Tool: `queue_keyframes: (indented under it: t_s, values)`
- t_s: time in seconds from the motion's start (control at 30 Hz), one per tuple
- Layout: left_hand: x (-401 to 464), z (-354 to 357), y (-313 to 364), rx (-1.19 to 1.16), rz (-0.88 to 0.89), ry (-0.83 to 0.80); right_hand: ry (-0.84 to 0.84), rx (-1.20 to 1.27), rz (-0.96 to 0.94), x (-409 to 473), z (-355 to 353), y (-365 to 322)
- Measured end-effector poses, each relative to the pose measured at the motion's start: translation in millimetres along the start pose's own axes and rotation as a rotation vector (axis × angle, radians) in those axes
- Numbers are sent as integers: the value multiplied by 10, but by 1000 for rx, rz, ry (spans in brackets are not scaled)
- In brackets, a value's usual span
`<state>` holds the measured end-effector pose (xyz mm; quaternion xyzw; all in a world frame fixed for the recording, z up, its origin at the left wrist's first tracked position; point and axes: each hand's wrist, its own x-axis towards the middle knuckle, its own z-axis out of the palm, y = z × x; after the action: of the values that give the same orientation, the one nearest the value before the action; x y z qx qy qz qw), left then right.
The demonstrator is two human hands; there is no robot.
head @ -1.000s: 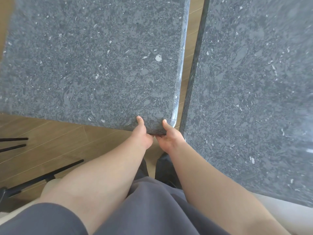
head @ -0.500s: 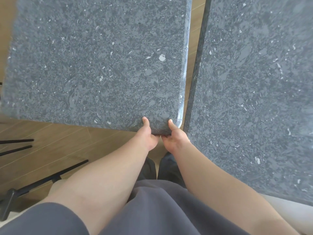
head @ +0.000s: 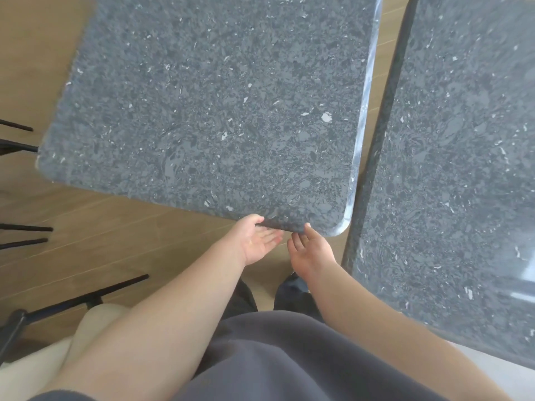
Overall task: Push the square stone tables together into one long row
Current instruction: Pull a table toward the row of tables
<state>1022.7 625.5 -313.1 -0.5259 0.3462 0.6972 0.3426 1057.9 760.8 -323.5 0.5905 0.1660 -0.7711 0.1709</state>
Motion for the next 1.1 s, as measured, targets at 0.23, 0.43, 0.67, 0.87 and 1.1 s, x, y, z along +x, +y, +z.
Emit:
queue_keyframes:
  t_s: [0.23,0.43,0.67,0.87,1.1]
  values:
    - [106,-474,221,-95,71,-7,-4,145,-111,208,214,262]
    - [429,-237,46,-79,74,-117,25,330,-216,422,167,203]
    - [633,-68,-151,-308,96,-200,-73,303,-212,444,-6,78]
    - [731,57,-219,-372,161,-147,-155,293,-220,579,-113,-49]
    - [716,62,-247,-302,198,-170,-229,261,-159,574,-176,-106]
